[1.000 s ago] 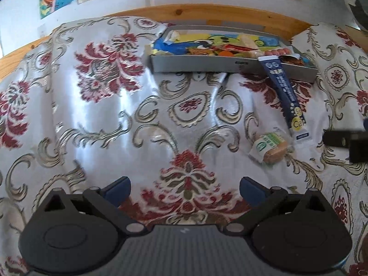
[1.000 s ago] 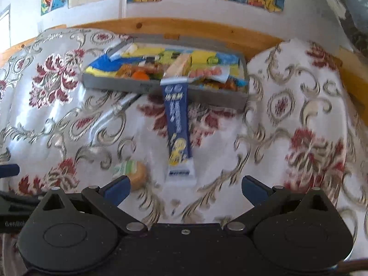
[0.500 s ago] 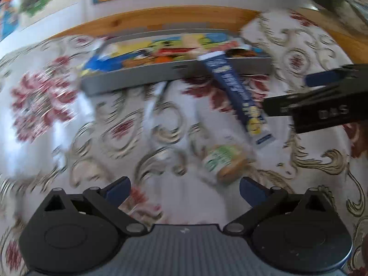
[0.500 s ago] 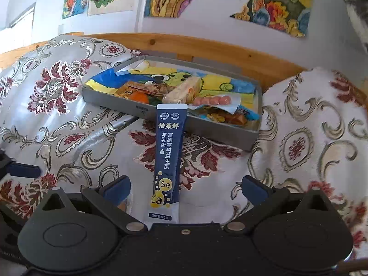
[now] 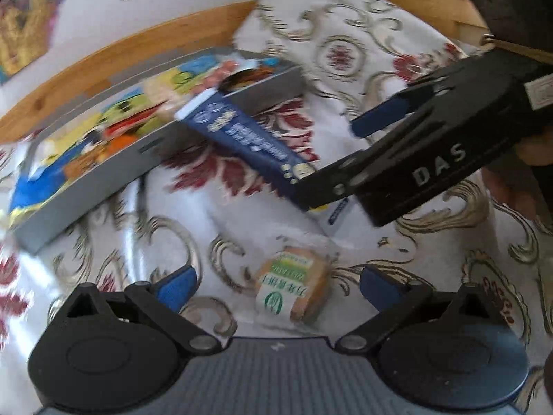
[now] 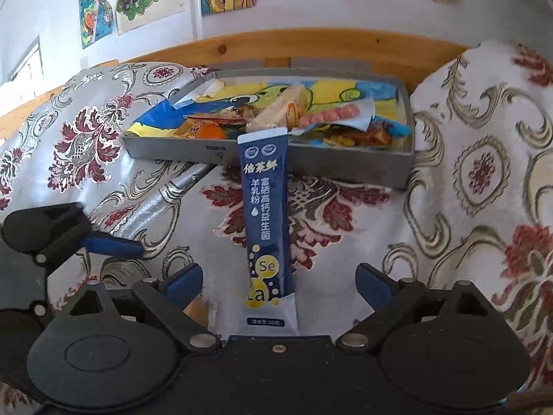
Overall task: Organize snacks
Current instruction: 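Lower the right tool onto the blue milk stick while the left tool lowers onto the biscuit, then close the left tool on the round biscuit while the right tool closes on the milk stick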
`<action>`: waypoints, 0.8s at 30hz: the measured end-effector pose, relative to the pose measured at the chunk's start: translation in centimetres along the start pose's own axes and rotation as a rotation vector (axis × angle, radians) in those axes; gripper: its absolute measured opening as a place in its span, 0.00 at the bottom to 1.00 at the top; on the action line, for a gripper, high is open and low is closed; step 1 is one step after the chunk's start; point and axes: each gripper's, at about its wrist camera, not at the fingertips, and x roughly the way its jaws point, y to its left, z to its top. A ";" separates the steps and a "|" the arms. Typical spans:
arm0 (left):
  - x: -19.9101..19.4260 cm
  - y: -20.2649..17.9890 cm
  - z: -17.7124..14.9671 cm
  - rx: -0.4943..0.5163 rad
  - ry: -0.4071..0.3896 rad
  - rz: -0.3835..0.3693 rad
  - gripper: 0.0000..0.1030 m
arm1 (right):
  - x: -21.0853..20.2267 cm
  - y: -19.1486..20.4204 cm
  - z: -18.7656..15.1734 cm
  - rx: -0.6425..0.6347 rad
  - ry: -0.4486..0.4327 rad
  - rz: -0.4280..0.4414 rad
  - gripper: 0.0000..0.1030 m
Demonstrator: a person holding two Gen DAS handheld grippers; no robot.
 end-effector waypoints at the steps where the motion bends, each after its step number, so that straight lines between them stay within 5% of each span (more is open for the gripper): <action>1: 0.1 0.1 0.2 0.008 0.006 -0.028 0.99 | 0.1 0.0 0.0 0.001 0.003 0.005 0.90; 12: 1.1 1.3 1.0 0.098 0.076 -0.200 0.86 | 1.1 0.1 -0.1 0.019 0.016 0.038 0.78; 24: 1.9 3.3 1.7 0.007 0.117 -0.269 0.63 | 1.7 1.4 -0.4 -0.074 0.021 0.006 0.57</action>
